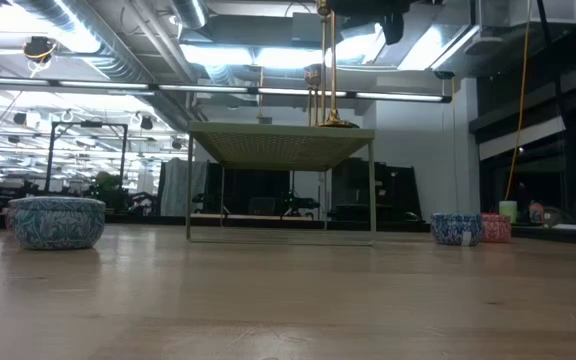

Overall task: Pick & Place candle stick holders
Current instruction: Align the gold candle holder with the other gold candle holders on the shelf, then move the pink scented candle to the bottom right

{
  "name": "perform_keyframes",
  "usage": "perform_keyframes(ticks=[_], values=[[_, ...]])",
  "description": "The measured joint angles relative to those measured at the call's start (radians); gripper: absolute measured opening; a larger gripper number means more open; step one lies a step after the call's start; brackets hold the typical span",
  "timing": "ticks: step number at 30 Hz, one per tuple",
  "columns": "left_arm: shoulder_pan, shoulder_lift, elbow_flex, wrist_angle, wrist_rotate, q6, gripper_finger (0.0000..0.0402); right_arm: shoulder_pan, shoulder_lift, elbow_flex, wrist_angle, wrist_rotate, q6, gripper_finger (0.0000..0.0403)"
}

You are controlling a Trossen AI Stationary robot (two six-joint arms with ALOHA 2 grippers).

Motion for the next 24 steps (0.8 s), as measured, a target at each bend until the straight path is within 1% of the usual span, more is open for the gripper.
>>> perform_keyframes(ticks=[7, 11, 14, 18, 21, 24], values=[[0.0, 0.0, 0.0, 0.0, 0.0, 0.017, 0.0178, 0.0, 0.0, 0.0, -0.006, 0.0, -0.003, 0.006], [0.0, 0.0, 0.0, 0.0, 0.0, 0.017, 0.0178, 0.0, 0.0, 0.0, -0.008, 0.0, -0.003, 0.0077], [0.0, 0.0, 0.0, 0.0, 0.0, 0.017, 0.0178, 0.0, 0.001, 0.0, -0.009, 0.0, -0.003, 0.0104], [0.0, 0.0, 0.0, 0.0, 0.0, 0.017, 0.0178, 0.0, 0.001, 0.0, -0.027, 0.0, 0.022, 0.0151], [0.0, 0.0, 0.0, 0.001, 0.0, 0.017, 0.0178, 0.0, 0.0, 0.001, -0.066, 0.0, 0.078, 0.0184], [0.0, 0.0, 0.0, 0.001, 0.0, 0.017, 0.0178, 0.0, -0.012, 0.001, -0.141, 0.0, 0.11, 0.0207]])
